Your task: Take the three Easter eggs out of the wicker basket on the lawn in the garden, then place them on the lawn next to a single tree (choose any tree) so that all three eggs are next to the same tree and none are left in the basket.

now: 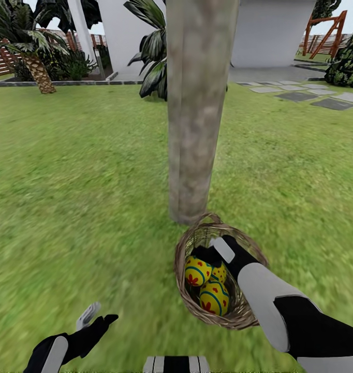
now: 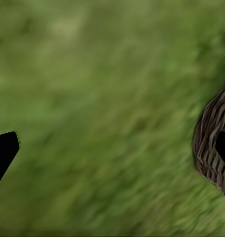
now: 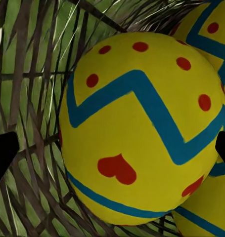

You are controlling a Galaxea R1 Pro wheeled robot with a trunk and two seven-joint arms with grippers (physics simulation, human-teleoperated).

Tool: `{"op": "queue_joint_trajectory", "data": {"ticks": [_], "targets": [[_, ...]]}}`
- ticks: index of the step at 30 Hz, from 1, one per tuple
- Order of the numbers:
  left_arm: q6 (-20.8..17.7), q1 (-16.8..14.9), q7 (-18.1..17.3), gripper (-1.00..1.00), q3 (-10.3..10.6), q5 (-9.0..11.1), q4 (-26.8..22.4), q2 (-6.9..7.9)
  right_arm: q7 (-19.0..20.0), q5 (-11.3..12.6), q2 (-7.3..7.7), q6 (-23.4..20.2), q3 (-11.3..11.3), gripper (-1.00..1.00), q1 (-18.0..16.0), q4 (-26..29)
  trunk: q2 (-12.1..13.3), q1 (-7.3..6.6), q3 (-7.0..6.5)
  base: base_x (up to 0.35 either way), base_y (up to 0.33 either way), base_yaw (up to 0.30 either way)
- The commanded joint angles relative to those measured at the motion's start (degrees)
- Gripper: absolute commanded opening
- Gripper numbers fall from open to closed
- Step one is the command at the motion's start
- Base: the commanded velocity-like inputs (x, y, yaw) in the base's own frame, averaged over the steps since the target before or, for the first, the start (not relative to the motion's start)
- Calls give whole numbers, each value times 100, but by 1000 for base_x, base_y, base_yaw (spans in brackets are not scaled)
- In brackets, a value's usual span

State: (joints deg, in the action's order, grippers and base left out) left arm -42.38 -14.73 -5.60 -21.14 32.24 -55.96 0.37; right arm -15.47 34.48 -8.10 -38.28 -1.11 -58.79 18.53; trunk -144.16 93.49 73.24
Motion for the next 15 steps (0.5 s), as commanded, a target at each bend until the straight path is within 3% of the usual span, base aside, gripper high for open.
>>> {"op": "queue_joint_trajectory", "data": {"ticks": [1,15], "targets": [[-32,-3,-31,100,-15,-16,-2,-2,-52,60,0,-14,-12,100,-1,10,-3,1,27,0,0,0],[-33,-3,-30,100,-15,-16,-2,-2,-60,59,3,2,-8,100,-1,11,-6,6,71,0,0,0]]}}
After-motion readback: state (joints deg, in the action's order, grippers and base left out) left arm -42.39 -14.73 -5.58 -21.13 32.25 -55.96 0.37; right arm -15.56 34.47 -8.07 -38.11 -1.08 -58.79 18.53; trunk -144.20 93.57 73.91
